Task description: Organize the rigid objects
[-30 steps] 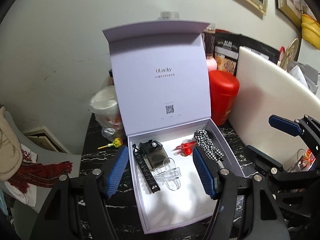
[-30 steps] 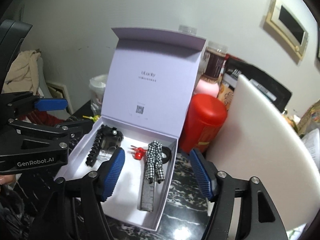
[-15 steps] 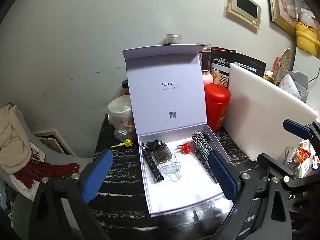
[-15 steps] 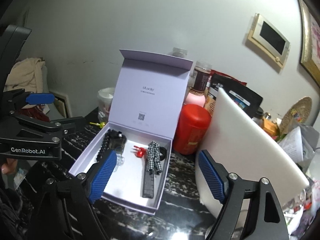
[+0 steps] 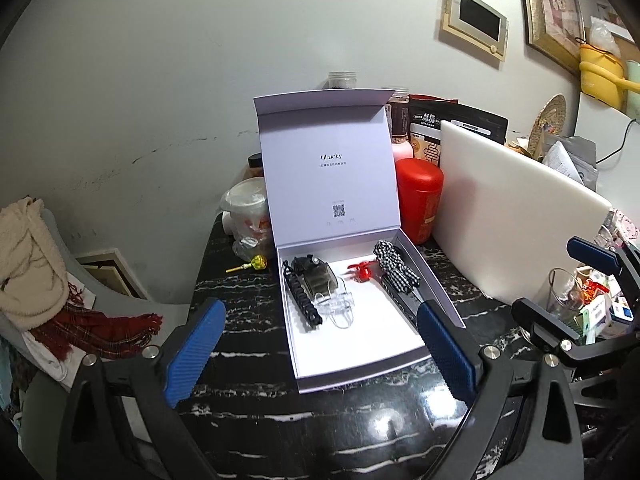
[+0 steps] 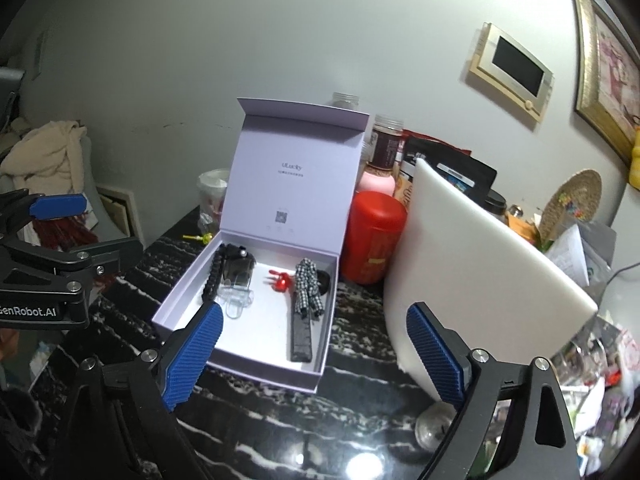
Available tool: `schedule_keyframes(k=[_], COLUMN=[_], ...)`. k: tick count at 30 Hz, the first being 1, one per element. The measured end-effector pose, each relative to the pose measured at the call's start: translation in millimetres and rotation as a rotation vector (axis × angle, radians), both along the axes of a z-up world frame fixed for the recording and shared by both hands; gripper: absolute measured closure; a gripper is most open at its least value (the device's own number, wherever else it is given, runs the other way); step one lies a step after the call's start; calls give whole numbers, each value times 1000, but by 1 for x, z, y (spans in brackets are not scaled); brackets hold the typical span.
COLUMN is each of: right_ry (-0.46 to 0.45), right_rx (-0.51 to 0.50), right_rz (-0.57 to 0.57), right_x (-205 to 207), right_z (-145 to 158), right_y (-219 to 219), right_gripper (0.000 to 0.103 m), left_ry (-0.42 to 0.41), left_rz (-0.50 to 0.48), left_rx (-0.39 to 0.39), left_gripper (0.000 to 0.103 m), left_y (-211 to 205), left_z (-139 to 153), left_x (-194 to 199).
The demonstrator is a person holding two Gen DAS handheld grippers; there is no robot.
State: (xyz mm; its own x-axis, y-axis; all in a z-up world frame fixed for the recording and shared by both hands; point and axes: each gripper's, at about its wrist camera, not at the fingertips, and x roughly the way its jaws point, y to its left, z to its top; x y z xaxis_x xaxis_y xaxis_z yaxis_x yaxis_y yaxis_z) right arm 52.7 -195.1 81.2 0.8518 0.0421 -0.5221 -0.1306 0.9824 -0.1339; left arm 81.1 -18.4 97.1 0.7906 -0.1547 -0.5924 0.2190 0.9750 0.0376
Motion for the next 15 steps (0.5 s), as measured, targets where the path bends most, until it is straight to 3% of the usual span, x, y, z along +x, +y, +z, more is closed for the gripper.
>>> schedule_keyframes(k=[15], right_ry=[23], right_rx=[1], right_rz=[-68], right_x=[-27], right_z=[-14], right_y=[-6], right_gripper=[1], left_ry=[37], left_rz=[-5], left_rx=[11], left_gripper=[5], left_y=[1], left_z=[-18], left_x=[-28])
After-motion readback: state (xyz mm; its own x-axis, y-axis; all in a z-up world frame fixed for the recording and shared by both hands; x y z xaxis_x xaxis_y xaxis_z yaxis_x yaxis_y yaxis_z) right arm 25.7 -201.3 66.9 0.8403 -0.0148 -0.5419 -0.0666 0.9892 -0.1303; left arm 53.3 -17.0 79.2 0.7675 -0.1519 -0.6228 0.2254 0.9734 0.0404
